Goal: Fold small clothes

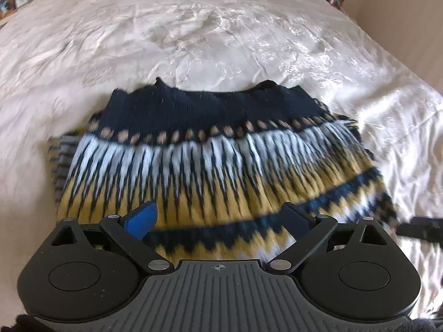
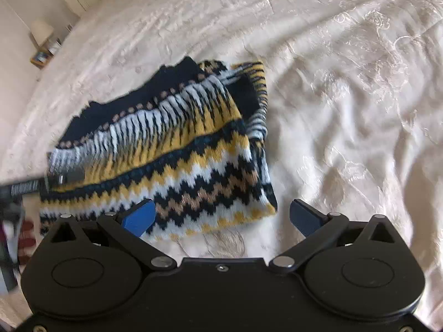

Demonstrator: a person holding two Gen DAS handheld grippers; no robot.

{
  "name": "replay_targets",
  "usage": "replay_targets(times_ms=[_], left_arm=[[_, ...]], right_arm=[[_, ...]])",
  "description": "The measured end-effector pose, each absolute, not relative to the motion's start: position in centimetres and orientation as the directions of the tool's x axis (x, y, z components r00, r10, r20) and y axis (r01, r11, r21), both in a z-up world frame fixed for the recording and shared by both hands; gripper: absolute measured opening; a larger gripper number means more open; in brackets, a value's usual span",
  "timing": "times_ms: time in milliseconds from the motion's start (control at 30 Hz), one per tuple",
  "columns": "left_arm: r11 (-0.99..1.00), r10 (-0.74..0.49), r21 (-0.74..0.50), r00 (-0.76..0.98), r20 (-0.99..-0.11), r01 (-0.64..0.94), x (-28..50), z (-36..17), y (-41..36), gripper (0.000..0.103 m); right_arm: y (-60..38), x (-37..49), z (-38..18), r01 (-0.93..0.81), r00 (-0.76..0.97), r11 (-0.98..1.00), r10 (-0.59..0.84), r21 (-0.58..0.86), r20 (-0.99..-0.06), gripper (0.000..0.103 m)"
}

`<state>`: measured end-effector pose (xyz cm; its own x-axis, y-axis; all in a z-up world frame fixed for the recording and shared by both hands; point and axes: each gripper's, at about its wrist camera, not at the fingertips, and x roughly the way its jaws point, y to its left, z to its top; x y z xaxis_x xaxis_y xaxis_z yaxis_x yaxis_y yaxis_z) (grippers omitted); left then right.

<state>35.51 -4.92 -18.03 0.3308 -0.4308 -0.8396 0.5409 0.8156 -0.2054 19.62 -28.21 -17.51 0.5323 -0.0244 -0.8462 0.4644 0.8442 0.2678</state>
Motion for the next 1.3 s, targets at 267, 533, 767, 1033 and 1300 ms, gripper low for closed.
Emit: replay_targets(times_ms=[267, 533, 767, 1033, 1300], left_arm=[[0.87, -0.377, -0.192, 0.362, -0.853, 0.454, 32.5, -17.2, -3.9, 0.097], [0.914, -0.323, -0.18, 0.383, -0.866, 0.365, 31.4, -16.8, -4.4, 0.097], [0.929, -0.284, -0.151, 0.388, -0.877, 0.339, 31.3, -16.5, -6.3, 0.097], [0.935, -0.248, -0.121, 0.37, -0.895, 0.333, 32.0, -16.8, -8.3, 0.097], [0.938, -0.207, -0.075, 0.374, -0.904, 0.338, 35.6, -17.5, -10.0, 0.097]], right_arm=[[-32.2, 21.4, -17.6, 0.393, 0.611, 0.826, 0.095, 0.405, -0.786, 0.103], [-36.8, 25.4, -20.0, 0.36, 0.602, 0.773, 0.236, 0.523, -0.763, 0.103], [-39.7, 28.0, -22.9, 0.347, 0.566, 0.72, 0.35, 0.601, -0.746, 0.103], [-41.3, 30.6, -24.8, 0.295, 0.555, 0.634, 0.495, 0.714, -0.669, 0.103], [-41.1, 31.7, -24.8, 0.28, 0.515, 0.652, 0.517, 0.704, -0.684, 0.103]])
